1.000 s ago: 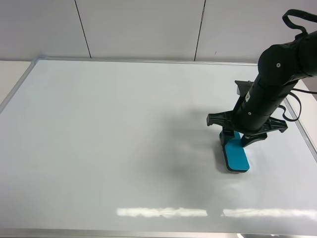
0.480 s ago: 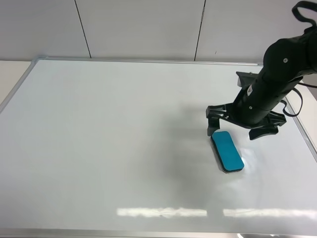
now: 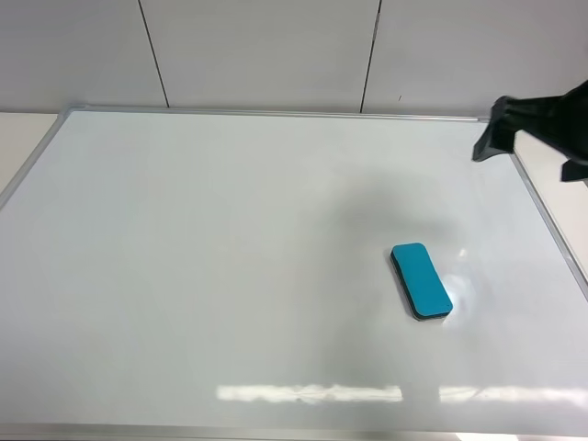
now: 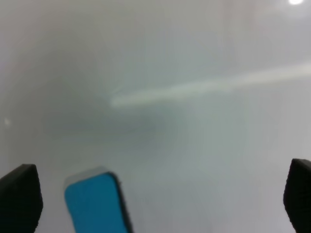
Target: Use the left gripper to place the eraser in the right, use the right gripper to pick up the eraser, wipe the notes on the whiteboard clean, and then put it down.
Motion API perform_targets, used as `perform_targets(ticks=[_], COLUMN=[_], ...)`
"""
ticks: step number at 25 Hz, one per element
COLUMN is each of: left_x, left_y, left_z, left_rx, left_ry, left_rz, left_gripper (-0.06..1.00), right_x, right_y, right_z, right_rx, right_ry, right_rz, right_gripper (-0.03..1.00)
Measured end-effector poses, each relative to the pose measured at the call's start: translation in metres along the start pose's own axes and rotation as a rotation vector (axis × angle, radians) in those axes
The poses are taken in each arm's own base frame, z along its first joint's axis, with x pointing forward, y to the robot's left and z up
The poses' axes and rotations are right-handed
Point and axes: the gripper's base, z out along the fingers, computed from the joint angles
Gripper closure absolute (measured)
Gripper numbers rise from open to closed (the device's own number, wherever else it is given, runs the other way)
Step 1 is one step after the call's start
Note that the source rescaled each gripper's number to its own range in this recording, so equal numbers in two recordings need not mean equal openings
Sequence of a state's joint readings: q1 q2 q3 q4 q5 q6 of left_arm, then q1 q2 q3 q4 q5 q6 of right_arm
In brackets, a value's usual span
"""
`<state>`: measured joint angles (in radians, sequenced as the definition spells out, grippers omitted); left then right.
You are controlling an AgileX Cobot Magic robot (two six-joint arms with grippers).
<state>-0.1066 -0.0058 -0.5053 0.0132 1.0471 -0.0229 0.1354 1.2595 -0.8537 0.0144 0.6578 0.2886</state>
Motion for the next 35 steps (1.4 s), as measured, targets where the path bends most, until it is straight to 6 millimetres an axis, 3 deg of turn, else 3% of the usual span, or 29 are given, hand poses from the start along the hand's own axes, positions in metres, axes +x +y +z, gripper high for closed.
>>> perform_targets(ticks=[4, 8, 14, 18, 21, 24, 27, 35], left_x=[0.0, 0.0, 0.0, 0.0, 0.0, 0.0, 0.0, 0.0], left_y=[0.0, 0.0, 0.0, 0.0, 0.0, 0.0, 0.0, 0.0], left_z=[0.0, 0.0, 0.0, 0.0, 0.0, 0.0, 0.0, 0.0], left_rx=[0.0, 0.0, 0.0, 0.0, 0.0, 0.0, 0.0, 0.0], left_ry=[0.0, 0.0, 0.0, 0.0, 0.0, 0.0, 0.0, 0.0], left_rz=[0.0, 0.0, 0.0, 0.0, 0.0, 0.0, 0.0, 0.0], left_gripper=[-0.06, -0.06, -0.06, -0.06, -0.06, -0.06, -0.06, -0.06], right_x=[0.004, 0.024, 0.091, 0.144, 0.181, 0.199, 0.2, 0.196], right_y=[-0.019, -0.03, -0.042, -0.052, -0.058, -0.062, -0.063, -0.06], right_z=[-0.057, -0.116, -0.196, -0.229, -0.238, -0.226, -0.2, -0.148], right_rx=[0.015, 0.026, 0.063, 0.074, 0.067, 0.083, 0.107, 0.051], right_ry=[-0.142, -0.299, -0.531, -0.674, -0.771, -0.716, -0.603, -0.519], right_rz=[0.03, 0.03, -0.021, -0.025, -0.044, -0.07, -0.144, -0.229], right_gripper=[-0.03, -0.03, -0.03, -0.03, -0.03, -0.03, -0.03, -0.03])
